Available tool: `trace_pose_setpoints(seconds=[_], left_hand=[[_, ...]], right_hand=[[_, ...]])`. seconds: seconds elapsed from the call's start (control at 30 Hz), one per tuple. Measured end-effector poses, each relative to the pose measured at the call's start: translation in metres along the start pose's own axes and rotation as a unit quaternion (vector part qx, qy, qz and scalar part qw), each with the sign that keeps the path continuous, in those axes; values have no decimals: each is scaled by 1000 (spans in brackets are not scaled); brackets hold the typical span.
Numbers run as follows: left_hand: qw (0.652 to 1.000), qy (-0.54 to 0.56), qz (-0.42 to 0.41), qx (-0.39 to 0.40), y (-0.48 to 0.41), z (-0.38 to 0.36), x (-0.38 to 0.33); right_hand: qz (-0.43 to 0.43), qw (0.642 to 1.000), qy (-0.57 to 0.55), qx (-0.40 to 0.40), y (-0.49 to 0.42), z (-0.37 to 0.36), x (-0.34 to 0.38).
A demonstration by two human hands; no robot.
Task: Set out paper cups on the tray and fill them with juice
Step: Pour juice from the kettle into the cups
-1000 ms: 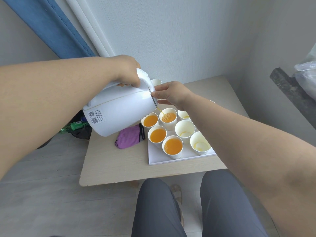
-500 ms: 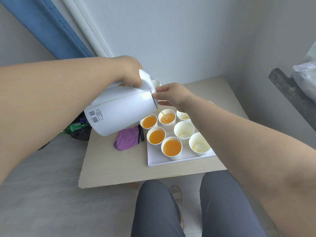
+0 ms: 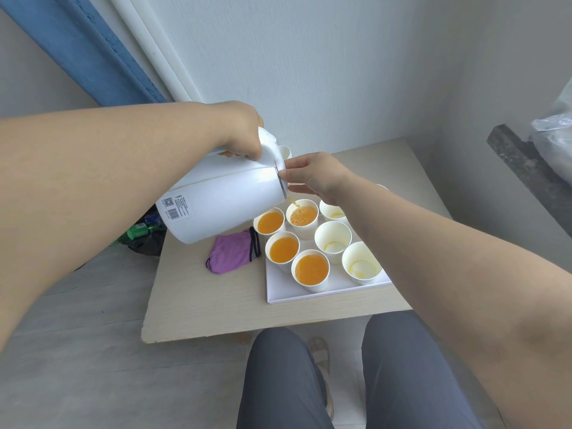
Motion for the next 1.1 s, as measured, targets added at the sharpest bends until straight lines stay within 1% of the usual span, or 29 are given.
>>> trace_pose_setpoints(seconds=[0.9,1.1], left_hand=[[1000,-17,3,0,-2,1,3],[1000,10,8,0,-1,-3,5]], right_hand=[[-9,1000,13,-8,0,-2,5],[-9,1000,27,-14,2,-2,5]])
Point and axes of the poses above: each hand's wrist, its own y-axis away from the middle knuckle, its own z-axis out of the back of the hand, x = y × z, the point moved 3 cm from there along -y, towards the middle knuckle, and after that the axes turned 2 degrees about y, right-handed, at the moved point
